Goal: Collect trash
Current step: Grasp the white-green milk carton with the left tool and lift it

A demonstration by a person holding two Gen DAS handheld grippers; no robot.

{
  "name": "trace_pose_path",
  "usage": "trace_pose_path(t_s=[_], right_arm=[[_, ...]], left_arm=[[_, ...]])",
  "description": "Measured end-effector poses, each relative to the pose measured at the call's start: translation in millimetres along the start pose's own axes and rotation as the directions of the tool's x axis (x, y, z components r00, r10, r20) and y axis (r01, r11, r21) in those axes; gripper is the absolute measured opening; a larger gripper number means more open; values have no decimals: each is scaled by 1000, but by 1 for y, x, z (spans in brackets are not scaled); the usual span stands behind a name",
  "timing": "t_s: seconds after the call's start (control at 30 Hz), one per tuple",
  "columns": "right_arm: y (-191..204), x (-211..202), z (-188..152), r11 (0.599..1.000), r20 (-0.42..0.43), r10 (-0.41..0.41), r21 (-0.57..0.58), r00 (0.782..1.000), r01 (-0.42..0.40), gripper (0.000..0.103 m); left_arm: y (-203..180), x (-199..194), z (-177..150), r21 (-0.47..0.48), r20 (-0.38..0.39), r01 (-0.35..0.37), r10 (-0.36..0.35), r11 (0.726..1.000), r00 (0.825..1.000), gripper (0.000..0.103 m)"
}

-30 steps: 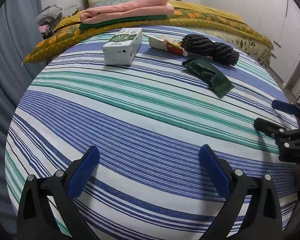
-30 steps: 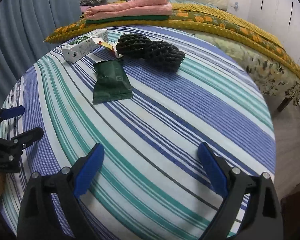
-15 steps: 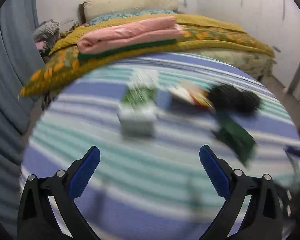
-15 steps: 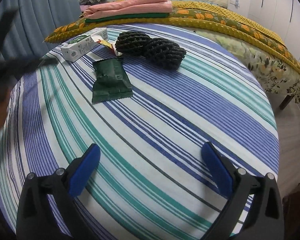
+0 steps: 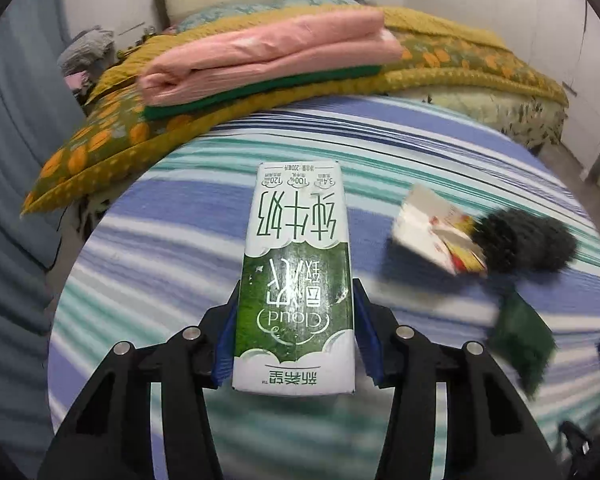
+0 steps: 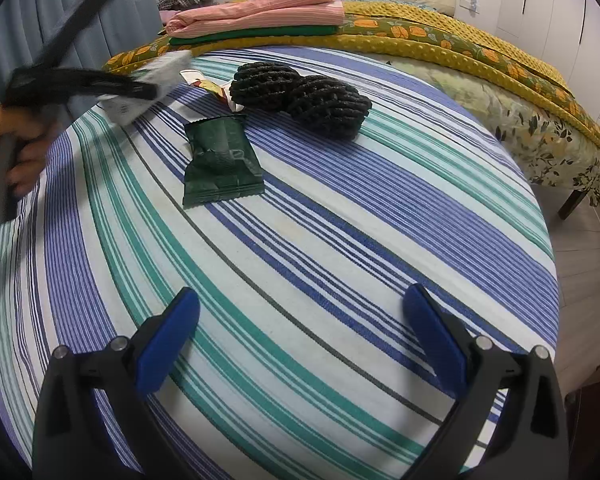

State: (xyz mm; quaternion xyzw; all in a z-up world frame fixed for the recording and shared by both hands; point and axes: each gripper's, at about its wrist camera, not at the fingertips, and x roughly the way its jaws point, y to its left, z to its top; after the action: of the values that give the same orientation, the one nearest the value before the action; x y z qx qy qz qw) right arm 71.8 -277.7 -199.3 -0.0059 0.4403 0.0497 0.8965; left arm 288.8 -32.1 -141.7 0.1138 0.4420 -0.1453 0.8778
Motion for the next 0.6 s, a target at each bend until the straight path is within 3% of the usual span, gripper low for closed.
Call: trace_pose_path(t_s=[0.17, 0.33, 0.37, 0.4, 0.47, 0.57, 0.6], right_arm=[[0, 0, 0, 1000, 0, -1, 0, 1000, 1, 98], [0, 0, 0, 1000, 0, -1, 1, 1000, 1, 98], [0, 0, 0, 1000, 0, -1, 1, 1000, 1, 98], [0, 0, 0, 1000, 0, -1, 1, 1000, 1, 98], [0, 0, 0, 1000, 0, 0, 1, 1000, 0, 98], [0, 0, 0, 1000, 0, -1, 1, 1000, 1, 98], [0, 0, 0, 1000, 0, -1, 1, 1000, 1, 98]], left_arm=[[5, -60, -73, -41, 14, 23, -22, 999, 1000, 50], [-5, -77, -132, -85, -4, 41, -42, 995, 999, 50], [-8, -78, -138, -88, 3, 36, -36, 995, 999, 53], [-12, -79, -142, -85, 11, 33, -32, 996, 999, 68], [-16, -77, -144, -81, 25, 23, -21, 996, 999, 88], [-20, -64, -143, -66, -4, 1, -1, 998, 1000, 89], [-20, -61, -142, -63, -2, -7, 7, 998, 1000, 94]])
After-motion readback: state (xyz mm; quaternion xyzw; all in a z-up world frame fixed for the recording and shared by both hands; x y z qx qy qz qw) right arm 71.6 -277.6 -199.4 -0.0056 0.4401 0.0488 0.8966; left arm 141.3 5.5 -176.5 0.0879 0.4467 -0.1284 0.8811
